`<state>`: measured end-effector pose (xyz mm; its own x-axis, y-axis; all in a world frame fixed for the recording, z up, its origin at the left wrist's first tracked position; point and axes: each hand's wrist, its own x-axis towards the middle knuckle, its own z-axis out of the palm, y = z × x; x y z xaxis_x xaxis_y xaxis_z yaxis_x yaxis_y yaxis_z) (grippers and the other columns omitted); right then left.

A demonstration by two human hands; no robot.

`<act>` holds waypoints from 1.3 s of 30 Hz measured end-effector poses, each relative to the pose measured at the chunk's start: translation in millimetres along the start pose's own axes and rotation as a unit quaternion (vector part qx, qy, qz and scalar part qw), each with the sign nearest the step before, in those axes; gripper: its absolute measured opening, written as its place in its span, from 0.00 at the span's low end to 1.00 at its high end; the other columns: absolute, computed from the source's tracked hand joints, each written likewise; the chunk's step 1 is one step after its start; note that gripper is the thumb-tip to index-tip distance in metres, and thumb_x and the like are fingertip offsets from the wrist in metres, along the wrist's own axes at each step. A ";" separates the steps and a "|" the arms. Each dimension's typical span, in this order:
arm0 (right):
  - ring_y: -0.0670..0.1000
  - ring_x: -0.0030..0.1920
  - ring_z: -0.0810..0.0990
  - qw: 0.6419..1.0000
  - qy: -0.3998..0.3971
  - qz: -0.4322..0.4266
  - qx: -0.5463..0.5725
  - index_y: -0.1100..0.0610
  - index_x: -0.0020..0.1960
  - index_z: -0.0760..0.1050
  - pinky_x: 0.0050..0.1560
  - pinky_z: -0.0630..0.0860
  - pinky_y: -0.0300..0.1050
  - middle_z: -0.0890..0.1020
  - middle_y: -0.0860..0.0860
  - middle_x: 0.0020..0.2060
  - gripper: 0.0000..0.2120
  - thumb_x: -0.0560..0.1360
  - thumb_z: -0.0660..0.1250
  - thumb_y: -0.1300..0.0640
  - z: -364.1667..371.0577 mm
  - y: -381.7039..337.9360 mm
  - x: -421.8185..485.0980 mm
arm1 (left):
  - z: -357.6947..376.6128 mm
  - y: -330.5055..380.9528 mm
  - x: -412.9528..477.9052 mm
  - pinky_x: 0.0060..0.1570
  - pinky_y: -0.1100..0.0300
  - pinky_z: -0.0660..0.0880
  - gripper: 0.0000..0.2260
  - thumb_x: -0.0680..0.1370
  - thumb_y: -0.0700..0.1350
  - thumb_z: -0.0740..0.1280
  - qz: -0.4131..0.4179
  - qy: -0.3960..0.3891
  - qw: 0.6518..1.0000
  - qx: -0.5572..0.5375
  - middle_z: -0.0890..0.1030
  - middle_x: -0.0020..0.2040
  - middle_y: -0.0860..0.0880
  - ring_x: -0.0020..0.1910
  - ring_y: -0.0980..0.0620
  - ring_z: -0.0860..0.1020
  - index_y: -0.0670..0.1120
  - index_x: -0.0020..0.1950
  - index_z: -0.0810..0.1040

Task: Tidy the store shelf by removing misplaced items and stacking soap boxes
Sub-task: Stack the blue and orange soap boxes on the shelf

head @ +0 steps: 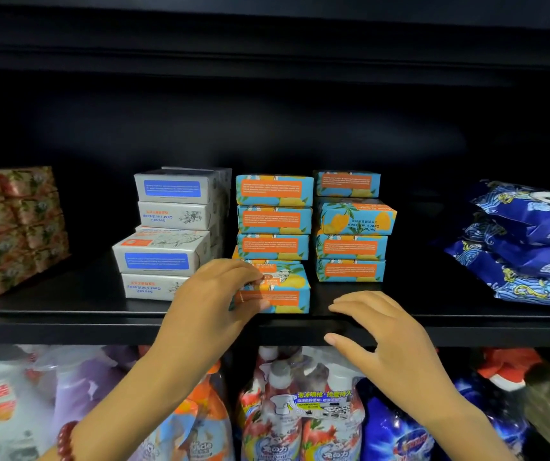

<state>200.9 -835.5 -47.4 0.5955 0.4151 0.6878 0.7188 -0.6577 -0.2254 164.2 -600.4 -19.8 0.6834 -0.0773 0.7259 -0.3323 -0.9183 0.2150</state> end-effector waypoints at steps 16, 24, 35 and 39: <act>0.40 0.54 0.72 1.000 -0.014 -0.017 -0.012 0.50 0.54 0.78 0.50 0.65 0.25 0.78 0.40 0.49 0.19 0.71 0.60 0.40 -1.0 1.6 1.3 | 12.1 13.8 25.3 0.56 0.59 0.70 0.16 0.76 0.48 0.69 -0.087 -0.019 0.994 0.065 0.79 0.61 0.48 0.61 0.49 0.75 0.46 0.63 0.77; 0.46 0.60 0.72 0.991 0.134 0.018 0.023 0.58 0.61 0.76 0.61 0.62 0.28 0.78 0.50 0.57 0.21 0.70 0.73 0.53 -30.2 8.0 52.7 | 20.1 12.2 -2.1 0.50 0.58 0.73 0.12 0.75 0.51 0.67 0.053 0.084 0.994 -0.039 0.82 0.47 0.50 0.48 0.50 0.79 0.43 0.48 0.82; 0.54 0.57 0.70 0.985 0.087 0.012 -0.152 0.59 0.61 0.73 0.54 0.70 0.49 0.75 0.54 0.54 0.30 0.63 0.78 0.54 -29.9 28.2 94.4 | 25.1 20.0 -13.2 0.34 0.57 0.77 0.15 0.74 0.61 0.62 0.024 0.012 0.999 -0.033 0.81 0.40 0.58 0.42 0.57 0.79 0.53 0.41 0.81; 0.54 0.50 0.71 0.970 0.150 -0.052 -0.186 0.62 0.56 0.76 0.46 0.73 0.49 0.77 0.56 0.48 0.24 0.62 0.77 0.62 -33.3 28.7 82.6 | 23.4 20.5 -11.8 0.35 0.60 0.76 0.16 0.73 0.63 0.60 0.011 0.006 1.000 -0.019 0.81 0.41 0.59 0.43 0.58 0.79 0.55 0.41 0.81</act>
<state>258.8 -841.0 25.9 0.3558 0.3269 0.8755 0.5576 -0.8261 0.0819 164.6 -627.5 -39.3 0.6688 -0.0920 0.7377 -0.3717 -0.9007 0.2248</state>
